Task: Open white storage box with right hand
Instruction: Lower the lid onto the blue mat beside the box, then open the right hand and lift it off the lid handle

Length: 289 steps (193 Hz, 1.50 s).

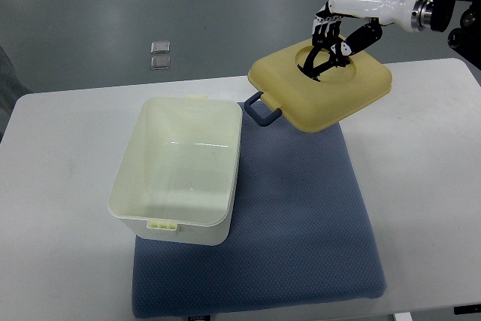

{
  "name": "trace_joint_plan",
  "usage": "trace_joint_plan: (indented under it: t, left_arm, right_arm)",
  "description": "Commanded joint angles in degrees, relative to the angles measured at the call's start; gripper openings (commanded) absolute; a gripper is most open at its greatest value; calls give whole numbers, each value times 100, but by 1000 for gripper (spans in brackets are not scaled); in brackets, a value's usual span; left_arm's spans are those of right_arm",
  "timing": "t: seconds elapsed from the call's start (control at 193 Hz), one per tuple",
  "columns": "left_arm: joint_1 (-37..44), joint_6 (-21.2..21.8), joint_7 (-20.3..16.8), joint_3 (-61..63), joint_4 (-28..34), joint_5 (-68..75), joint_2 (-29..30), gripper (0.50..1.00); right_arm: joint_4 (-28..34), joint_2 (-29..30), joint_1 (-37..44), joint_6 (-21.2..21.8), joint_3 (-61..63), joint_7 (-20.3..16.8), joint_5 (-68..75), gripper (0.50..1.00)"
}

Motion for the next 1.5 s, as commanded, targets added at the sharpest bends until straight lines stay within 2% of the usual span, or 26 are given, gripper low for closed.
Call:
trace_joint_plan:
  t: [0.0,0.322,0.867,1.205,1.495]
  left_arm:
    - [-1,0,2,4,-2,0,0,1000]
    - [-1,0,2,4,-2,0,0,1000]
    - [8,0,2,4,-2,0,0,1000]
    - [-1,0,2,4,6,0,0,1000]
    - [-1,0,-7,-5,6,0,0,1000]
  right_arm:
    - [-15,-56,-122,-25,0,2,0,500]
    - [-6,-65,-623,-253,-114,46,-9,500]
    - [240,85,-913,-297,-140,108,-106,500]
    - [319,770,-922,-288,-219,125,-115,500]
    - [319,867,-931,-297,-422,125,-185,500]
